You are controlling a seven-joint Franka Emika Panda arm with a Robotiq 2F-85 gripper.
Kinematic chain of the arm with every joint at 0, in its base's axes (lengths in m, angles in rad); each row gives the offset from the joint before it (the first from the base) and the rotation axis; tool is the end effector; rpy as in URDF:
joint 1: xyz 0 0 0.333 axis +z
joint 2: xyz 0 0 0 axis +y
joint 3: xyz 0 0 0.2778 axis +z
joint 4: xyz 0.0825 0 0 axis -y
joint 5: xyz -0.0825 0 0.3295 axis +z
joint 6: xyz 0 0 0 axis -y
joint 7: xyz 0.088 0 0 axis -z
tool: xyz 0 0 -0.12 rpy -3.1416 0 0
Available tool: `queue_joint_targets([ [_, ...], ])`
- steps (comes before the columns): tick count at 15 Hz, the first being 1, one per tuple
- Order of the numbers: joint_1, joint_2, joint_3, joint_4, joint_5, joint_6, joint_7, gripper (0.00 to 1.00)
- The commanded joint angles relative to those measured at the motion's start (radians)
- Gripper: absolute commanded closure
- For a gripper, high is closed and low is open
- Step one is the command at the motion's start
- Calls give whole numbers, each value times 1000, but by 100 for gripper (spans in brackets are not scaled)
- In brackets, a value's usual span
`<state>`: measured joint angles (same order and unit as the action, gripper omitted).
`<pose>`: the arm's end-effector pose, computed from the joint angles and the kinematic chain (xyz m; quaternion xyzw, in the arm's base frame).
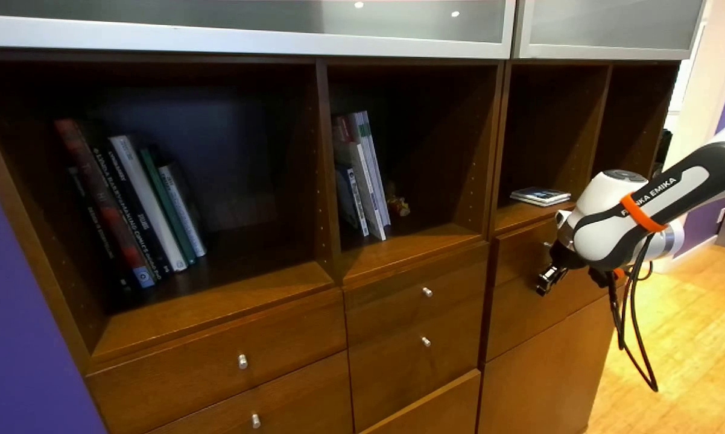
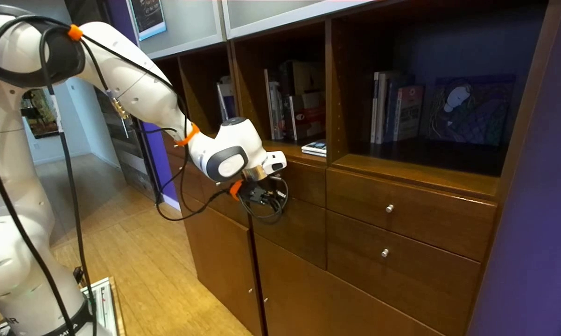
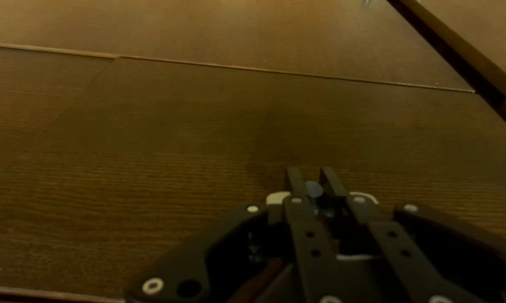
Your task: Open the second drawer in the second position to the right
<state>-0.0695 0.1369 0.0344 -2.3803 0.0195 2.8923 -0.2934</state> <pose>0.5047 -0.0188 0.2985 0.9754 0.1172 0.1850 0.0242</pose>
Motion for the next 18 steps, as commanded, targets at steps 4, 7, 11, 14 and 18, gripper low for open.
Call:
queue_joint_targets([
  [4, -47, -141, 45, -221, 199, -36, -267, 96],
  [7, -34, -224, 21, -321, 274, -49, -350, 96],
  [11, -23, -332, -12, -449, 274, -54, -375, 96],
  [14, 17, -300, -96, -385, 182, -105, -322, 96],
  [18, 19, -332, -129, -394, 95, -174, -282, 60],
])
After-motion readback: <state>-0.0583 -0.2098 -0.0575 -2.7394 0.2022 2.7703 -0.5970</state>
